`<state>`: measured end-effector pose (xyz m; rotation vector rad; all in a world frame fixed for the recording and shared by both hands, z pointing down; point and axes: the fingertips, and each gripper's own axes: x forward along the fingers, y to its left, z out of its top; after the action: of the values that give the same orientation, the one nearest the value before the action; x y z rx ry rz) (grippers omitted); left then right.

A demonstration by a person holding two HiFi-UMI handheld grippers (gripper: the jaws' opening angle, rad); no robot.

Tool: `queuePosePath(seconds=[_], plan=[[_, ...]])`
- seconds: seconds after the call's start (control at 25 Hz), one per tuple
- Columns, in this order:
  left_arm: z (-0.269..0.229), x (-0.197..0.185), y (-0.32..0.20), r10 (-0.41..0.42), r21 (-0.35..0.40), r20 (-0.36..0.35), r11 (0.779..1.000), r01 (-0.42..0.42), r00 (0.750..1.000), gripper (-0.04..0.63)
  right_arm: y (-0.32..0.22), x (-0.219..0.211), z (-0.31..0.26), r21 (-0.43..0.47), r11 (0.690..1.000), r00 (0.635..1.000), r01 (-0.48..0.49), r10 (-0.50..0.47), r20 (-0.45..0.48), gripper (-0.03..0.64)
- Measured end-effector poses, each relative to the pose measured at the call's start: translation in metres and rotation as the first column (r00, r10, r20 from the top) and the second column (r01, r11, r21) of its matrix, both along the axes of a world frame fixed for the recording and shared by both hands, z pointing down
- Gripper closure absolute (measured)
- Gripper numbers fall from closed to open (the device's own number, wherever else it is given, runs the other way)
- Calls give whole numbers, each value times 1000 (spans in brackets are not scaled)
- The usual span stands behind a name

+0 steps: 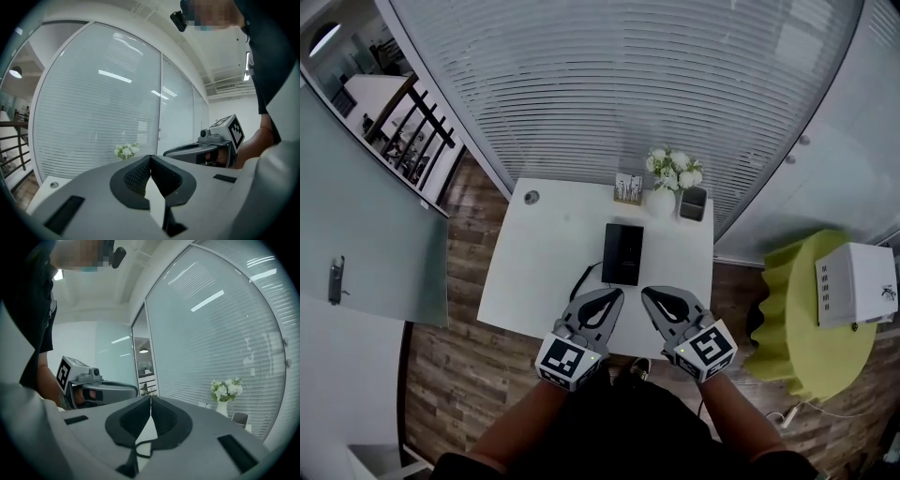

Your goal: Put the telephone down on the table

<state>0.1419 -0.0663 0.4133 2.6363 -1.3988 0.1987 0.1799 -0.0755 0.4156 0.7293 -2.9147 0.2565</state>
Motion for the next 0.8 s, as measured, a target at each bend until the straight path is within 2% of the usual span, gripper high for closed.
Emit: queuePosePath(seconds=[0.28,0.6,0.8], plan=[[27,-25,-42,41,-36,0,998,-41,999,586,-37,-29,19,-21,998,998,-52,51,-43,594],[77,-62,-89,50,-163,-116,984,-69,992,586,-80,-52,52,-74,989,988,-126,119,-95,594],[111,-73,-109,62,-224,-118,971,-88,991,586,-98,-64,72,-109,982,984,-151,139,-114,594]])
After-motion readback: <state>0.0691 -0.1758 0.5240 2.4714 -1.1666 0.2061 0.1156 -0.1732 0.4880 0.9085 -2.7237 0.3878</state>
